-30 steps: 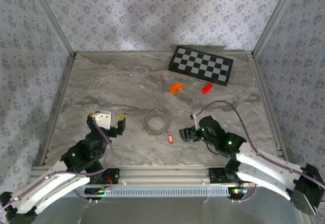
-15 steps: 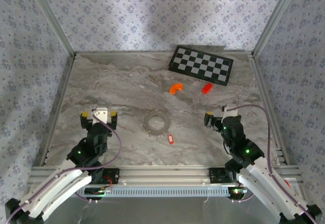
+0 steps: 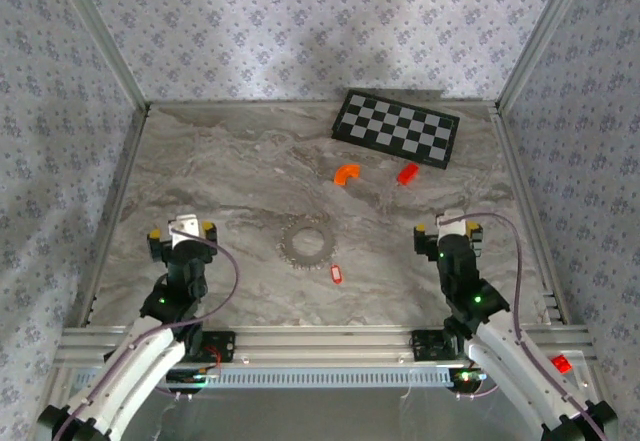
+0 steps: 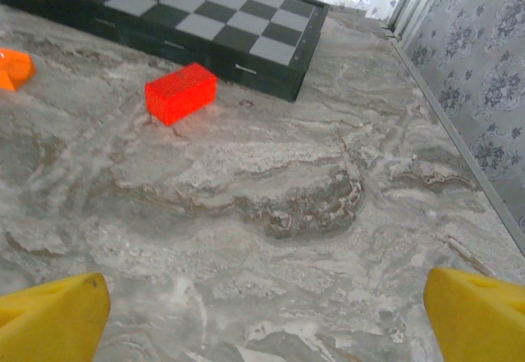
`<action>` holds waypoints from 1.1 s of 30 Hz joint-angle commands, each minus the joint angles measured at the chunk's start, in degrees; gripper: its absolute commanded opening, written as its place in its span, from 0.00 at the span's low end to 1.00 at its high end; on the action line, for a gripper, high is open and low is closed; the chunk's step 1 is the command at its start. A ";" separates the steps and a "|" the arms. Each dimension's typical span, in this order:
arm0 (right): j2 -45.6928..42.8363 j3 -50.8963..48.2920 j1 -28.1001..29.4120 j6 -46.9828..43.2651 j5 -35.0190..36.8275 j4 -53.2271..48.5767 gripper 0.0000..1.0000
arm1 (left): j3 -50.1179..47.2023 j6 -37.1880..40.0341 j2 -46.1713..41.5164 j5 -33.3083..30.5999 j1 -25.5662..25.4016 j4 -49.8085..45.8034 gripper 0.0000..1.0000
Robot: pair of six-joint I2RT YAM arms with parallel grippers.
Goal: Put the keys on the keyring
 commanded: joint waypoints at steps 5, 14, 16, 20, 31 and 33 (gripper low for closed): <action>1.19 -4.52 -3.31 -4.73 -2.21 12.79 1.00 | 0.14 -1.38 6.50 6.07 4.68 9.92 1.00; 12.32 -5.09 -12.61 -2.69 -11.09 26.63 1.00 | 1.97 -2.88 20.34 9.91 11.53 21.02 1.00; 15.66 -4.59 -13.60 -2.60 -12.06 29.46 1.00 | 2.48 -2.90 22.89 11.25 12.19 23.04 1.00; 22.40 -3.63 -14.59 -2.94 -13.39 35.21 0.99 | 3.59 -3.33 28.44 12.24 13.55 27.57 0.99; 40.85 0.95 -19.22 -4.98 -20.29 49.43 1.00 | 8.20 -2.42 41.58 15.36 17.29 36.02 1.00; 42.73 1.41 -19.87 -4.80 -21.12 51.42 1.00 | 8.36 -1.73 42.99 16.24 17.44 37.65 0.99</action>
